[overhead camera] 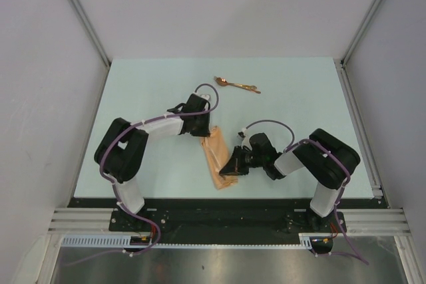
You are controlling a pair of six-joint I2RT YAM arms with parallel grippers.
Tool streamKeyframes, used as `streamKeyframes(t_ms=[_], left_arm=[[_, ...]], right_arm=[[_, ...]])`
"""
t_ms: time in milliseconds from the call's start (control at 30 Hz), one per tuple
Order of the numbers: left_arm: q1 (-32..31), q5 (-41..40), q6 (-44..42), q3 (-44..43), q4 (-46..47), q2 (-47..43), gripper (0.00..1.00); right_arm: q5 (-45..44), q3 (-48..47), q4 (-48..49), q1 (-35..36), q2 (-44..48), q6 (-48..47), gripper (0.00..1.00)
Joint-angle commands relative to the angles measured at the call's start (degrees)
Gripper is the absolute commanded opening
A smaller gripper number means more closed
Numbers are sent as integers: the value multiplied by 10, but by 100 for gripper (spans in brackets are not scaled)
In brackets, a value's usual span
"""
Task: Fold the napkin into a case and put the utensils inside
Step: Smooth out the smaller rectangle-folded napkin at the center of the board.
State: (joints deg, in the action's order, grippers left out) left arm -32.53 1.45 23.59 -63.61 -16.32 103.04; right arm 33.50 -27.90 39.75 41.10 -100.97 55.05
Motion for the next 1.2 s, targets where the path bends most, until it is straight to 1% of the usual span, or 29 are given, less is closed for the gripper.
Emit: streamKeyframes(t_ms=[0, 133, 300, 400, 500, 533, 567, 600, 700, 800, 833, 900, 1100, 1167], left_arm=[[26, 71, 36, 37, 73, -34, 3], [42, 79, 40, 59, 95, -46, 0], [49, 90, 43, 64, 101, -44, 0], [52, 93, 44, 64, 99, -45, 0], [55, 98, 44, 63, 99, -46, 0], [56, 101, 45, 63, 98, -45, 0], [57, 105, 47, 63, 99, -44, 0], [59, 111, 48, 62, 98, -43, 0], [63, 123, 52, 56, 91, -36, 0], [69, 146, 58, 44, 78, -21, 0], [70, 149, 60, 44, 79, -19, 0], [70, 150, 63, 49, 86, -19, 0], [79, 144, 72, 50, 77, -13, 0], [82, 147, 75, 51, 77, -12, 0]], right_arm=[[3, -10, 44, 10, -16, 15, 0], [10, -11, 14, 14, -2, -5, 0], [16, -30, -49, 17, 55, -27, 0], [21, -30, -78, 2, 88, -36, 0], [22, -31, -146, -29, 126, -68, 0], [20, -31, -158, -41, 136, -87, 4], [18, -32, -171, -44, 147, -99, 12], [17, -37, -198, -45, 150, -110, 12], [18, -39, -212, -46, 152, -127, 17], [7, -44, -233, -37, 148, -140, 30], [7, -51, -239, -31, 142, -145, 31], [5, -52, -226, -10, 123, -139, 31], [-3, -45, -164, 43, 75, -101, 25], [2, -38, -138, 50, 40, -95, 23]])
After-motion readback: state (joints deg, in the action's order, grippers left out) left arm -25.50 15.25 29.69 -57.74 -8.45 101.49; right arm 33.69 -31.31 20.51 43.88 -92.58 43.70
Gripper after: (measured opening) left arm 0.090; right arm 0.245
